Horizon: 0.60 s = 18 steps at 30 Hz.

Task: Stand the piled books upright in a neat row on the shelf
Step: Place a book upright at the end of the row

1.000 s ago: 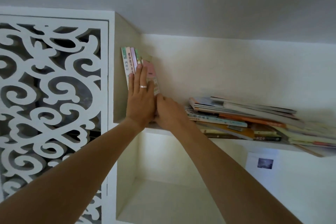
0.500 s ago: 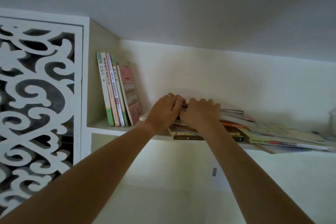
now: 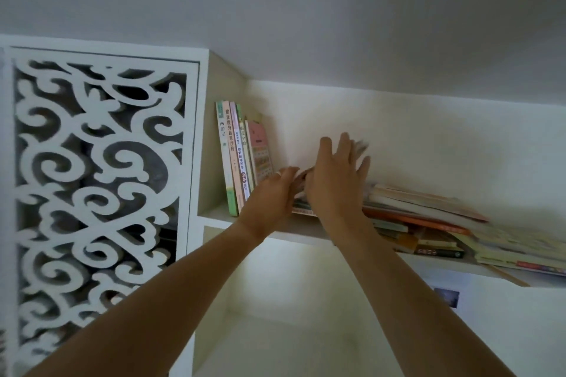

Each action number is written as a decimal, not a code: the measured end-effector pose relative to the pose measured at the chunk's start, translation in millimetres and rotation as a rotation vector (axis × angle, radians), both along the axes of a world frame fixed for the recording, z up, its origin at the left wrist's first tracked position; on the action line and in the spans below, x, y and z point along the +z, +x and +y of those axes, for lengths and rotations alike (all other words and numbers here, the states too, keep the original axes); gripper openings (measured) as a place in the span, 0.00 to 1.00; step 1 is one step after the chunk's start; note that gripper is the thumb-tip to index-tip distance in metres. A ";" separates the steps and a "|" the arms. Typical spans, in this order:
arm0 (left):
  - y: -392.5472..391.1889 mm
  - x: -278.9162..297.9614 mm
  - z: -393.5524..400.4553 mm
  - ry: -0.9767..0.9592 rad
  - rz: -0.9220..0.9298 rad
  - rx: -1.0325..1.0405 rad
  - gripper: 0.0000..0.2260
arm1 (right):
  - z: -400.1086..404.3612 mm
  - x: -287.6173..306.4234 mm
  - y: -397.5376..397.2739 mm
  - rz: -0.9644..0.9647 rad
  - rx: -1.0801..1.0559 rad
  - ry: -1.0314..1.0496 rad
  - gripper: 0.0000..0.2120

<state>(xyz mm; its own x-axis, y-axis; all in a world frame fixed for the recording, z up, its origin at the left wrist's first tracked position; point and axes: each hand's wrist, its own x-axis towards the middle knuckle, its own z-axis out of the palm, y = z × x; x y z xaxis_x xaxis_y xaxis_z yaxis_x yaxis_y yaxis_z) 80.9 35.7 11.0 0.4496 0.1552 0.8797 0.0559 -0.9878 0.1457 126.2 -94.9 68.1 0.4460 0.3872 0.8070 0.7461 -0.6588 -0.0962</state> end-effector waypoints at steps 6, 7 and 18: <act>1.0 10.2 10.3 -0.498 -0.419 0.128 0.10 | 14.5 -7.6 -4.5 0.017 0.174 -0.135 0.32; -0.2 15.2 13.0 -0.500 -0.442 0.136 0.10 | 18.8 -12.5 -2.8 0.003 0.182 -0.219 0.28; -4.4 -13.4 13.3 -0.291 -0.506 -0.163 0.11 | 48.0 -13.2 1.9 0.641 0.663 -0.053 0.28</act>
<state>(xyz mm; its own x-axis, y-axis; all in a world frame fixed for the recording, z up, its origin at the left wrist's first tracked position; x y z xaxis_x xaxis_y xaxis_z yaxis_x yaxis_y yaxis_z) 76.5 49.0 -2.5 0.0244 0.3858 0.9223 -0.2392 -0.8935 0.3800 128.0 -46.9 54.8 0.4753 0.7525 0.4559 0.7867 -0.1314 -0.6032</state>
